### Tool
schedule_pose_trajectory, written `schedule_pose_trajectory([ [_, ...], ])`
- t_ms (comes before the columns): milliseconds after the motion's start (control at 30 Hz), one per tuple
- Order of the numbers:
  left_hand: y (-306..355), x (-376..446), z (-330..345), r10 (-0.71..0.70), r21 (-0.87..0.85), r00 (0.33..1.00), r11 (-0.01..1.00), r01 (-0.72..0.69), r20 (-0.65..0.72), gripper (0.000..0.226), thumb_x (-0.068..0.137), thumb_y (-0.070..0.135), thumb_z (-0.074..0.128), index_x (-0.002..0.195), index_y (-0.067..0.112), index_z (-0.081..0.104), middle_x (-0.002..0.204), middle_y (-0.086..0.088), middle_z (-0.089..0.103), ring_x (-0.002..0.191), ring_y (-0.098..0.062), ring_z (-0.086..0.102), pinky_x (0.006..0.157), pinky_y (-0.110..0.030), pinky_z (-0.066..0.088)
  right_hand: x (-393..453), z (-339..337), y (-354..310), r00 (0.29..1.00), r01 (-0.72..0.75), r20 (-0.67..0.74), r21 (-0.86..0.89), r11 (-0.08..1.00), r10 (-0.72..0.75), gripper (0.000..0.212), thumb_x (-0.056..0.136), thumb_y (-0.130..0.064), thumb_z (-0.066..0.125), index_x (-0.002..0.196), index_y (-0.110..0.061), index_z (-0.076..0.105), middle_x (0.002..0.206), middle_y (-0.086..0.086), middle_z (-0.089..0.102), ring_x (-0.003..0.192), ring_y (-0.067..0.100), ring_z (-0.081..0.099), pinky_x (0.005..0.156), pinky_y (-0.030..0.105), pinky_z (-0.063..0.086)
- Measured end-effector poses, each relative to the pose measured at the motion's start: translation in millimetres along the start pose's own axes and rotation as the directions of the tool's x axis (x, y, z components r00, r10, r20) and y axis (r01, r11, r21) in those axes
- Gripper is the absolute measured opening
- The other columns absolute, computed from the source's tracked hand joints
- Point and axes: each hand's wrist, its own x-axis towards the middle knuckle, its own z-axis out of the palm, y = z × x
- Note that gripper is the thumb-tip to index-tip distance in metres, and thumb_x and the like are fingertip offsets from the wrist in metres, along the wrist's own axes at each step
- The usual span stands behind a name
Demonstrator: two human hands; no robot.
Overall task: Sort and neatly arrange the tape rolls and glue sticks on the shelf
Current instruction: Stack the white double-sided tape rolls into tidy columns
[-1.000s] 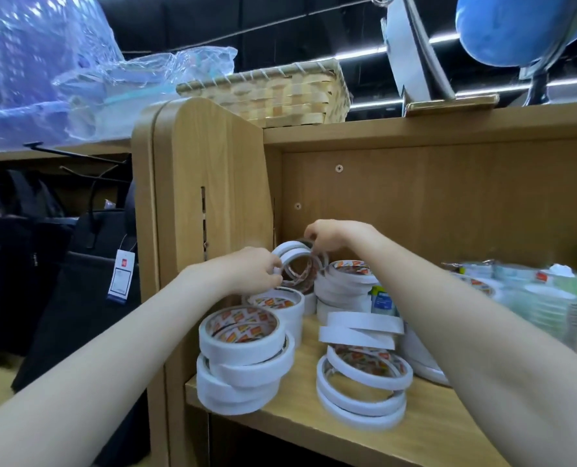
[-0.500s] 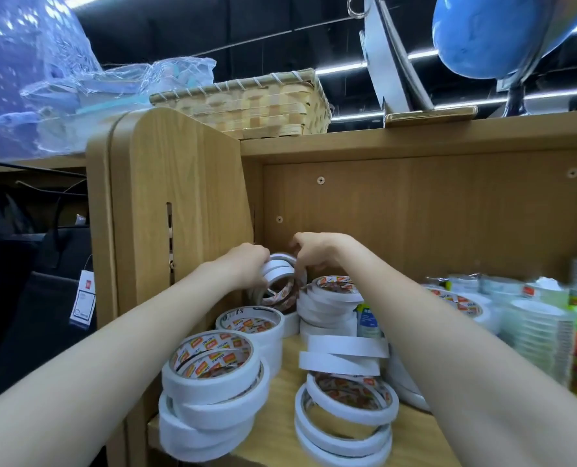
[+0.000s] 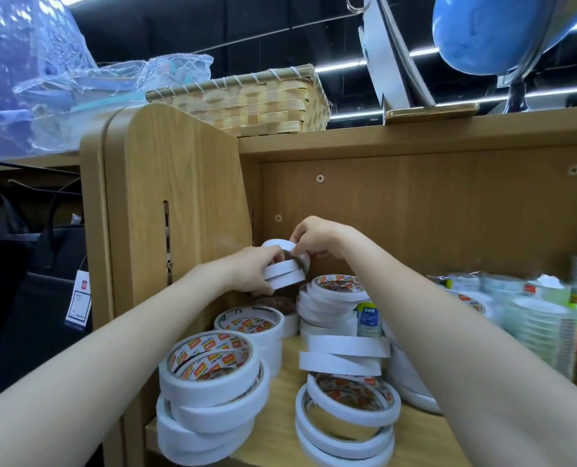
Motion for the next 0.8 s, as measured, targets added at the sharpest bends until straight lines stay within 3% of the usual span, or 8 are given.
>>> schedule_pose_trajectory([
  [100,3,-1,-10,0.06,0.141,0.998,0.988,-0.06,0.007,0.049,0.083,0.012,0.065,0.126,0.02,0.044,0.121,-0.003,0.054,0.104,-0.021,0.052,0.086,-0.033,0.045,-4,-13,1,0.998,0.006,-0.067,0.101,0.995,0.0,0.021,0.086,-0.008,0.061,0.107,-0.01,0.062,0.092,0.006,0.056,0.082,0.017,0.051,0.054,0.021,0.038],
  [167,5,-2,-13,0.08,0.252,0.995,0.963,-0.091,0.053,0.047,0.085,0.01,0.062,0.129,0.019,0.047,0.121,-0.003,0.056,0.107,-0.021,0.053,0.083,-0.029,0.043,-8,-22,3,0.994,0.033,-0.112,0.208,0.977,-0.01,0.011,0.085,-0.005,0.063,0.091,-0.014,0.062,0.087,0.004,0.057,0.077,0.014,0.051,0.055,0.021,0.036],
  [233,6,-1,-9,0.08,0.314,0.992,0.943,-0.106,0.096,0.042,0.088,0.011,0.058,0.128,0.019,0.049,0.121,-0.004,0.058,0.107,-0.022,0.054,0.082,-0.029,0.043,-13,-30,5,0.988,0.082,-0.147,0.284,0.955,-0.041,0.016,0.083,-0.003,0.063,0.08,-0.017,0.058,0.09,0.004,0.06,0.084,0.016,0.054,0.058,0.022,0.036],
  [333,7,5,-2,0.017,0.46,0.984,0.883,-0.097,0.175,0.034,0.092,0.012,0.052,0.125,0.015,0.051,0.118,-0.006,0.059,0.104,-0.022,0.058,0.081,-0.029,0.046,-22,-37,7,0.983,0.123,-0.163,0.247,0.961,-0.084,0.016,0.083,-0.002,0.063,0.082,-0.016,0.056,0.101,0.008,0.061,0.093,0.019,0.055,0.058,0.021,0.037],
  [433,13,12,4,-0.024,0.638,0.974,0.76,-0.128,0.224,0.031,0.093,0.012,0.05,0.123,0.012,0.055,0.117,-0.006,0.06,0.104,-0.021,0.059,0.081,-0.026,0.047,-27,-38,9,0.984,0.13,-0.145,0.195,0.972,-0.103,0.013,0.084,-0.003,0.062,0.087,-0.014,0.057,0.101,0.007,0.059,0.092,0.018,0.056,0.057,0.019,0.041],
  [600,29,15,1,-0.112,0.688,0.952,0.716,-0.121,0.284,0.036,0.097,0.01,0.038,0.132,0.004,0.045,0.127,-0.012,0.053,0.114,-0.025,0.054,0.086,-0.027,0.041,-32,-34,12,0.985,0.152,-0.102,0.126,0.98,-0.14,0.019,0.085,-0.005,0.063,0.103,-0.008,0.059,0.106,0.007,0.057,0.093,0.017,0.057,0.058,0.017,0.046],
  [800,30,16,1,-0.149,0.683,0.947,0.725,-0.09,0.283,0.035,0.098,0.01,0.037,0.131,0.003,0.044,0.129,-0.013,0.051,0.116,-0.026,0.052,0.09,-0.029,0.042,-33,-29,10,0.983,0.182,-0.044,0.063,0.981,-0.179,0.017,0.083,-0.003,0.065,0.096,-0.01,0.058,0.103,0.009,0.059,0.08,0.015,0.061,0.071,0.024,0.054],
])
